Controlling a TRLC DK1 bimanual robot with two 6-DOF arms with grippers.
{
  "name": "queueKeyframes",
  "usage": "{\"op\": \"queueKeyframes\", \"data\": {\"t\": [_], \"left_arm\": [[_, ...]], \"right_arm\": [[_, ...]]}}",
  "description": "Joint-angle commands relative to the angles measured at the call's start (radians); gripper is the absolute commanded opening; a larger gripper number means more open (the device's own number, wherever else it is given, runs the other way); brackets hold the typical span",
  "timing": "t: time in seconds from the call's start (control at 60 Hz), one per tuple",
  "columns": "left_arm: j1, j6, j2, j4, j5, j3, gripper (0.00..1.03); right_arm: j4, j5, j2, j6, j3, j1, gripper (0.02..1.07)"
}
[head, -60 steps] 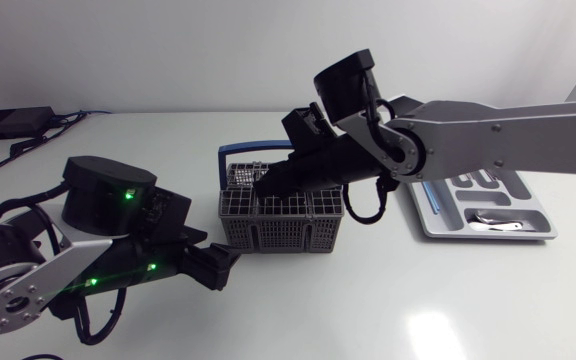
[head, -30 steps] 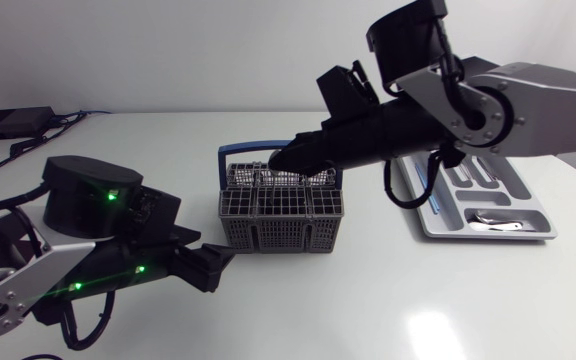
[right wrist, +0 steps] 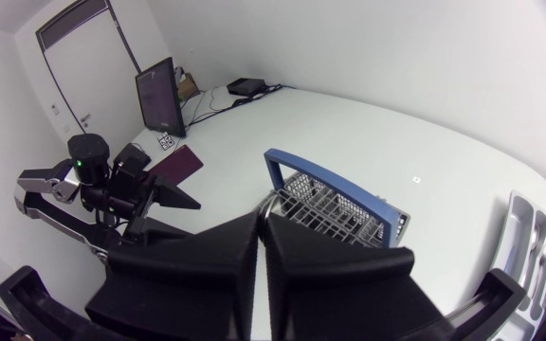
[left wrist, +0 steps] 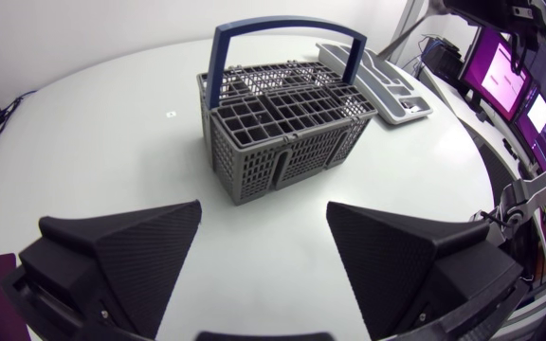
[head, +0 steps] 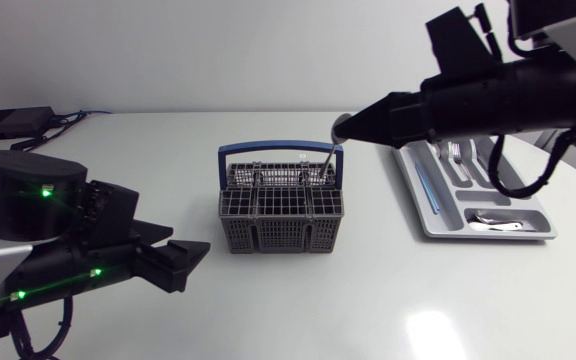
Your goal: Unload the cutlery basket into the drawer organizer.
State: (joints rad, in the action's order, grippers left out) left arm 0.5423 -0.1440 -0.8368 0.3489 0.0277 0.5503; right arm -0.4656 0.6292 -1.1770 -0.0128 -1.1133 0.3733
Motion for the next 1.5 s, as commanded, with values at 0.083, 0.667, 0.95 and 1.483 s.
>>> {"op": "queueKeyframes", "data": {"t": [0.083,0.667,0.95,1.483], "left_arm": [[-0.044,0.040,0.081,0.044,0.003,-0.047,0.92],[-0.199,0.133,0.248,0.064,-0.038,-0.142,0.92],[-0.278,0.158,0.323,0.050,-0.048,-0.190,0.92],[-0.420,0.151,0.600,-0.165,-0.042,-0.387,0.92]], "right_arm": [[-0.061,0.018,0.099,0.089,0.067,-0.100,0.08],[-0.157,0.058,0.162,0.456,0.190,-0.585,0.08],[-0.028,-0.074,0.146,0.616,0.287,-0.725,0.08],[0.318,-0.349,-0.144,0.786,0.391,-0.826,0.08]]}}
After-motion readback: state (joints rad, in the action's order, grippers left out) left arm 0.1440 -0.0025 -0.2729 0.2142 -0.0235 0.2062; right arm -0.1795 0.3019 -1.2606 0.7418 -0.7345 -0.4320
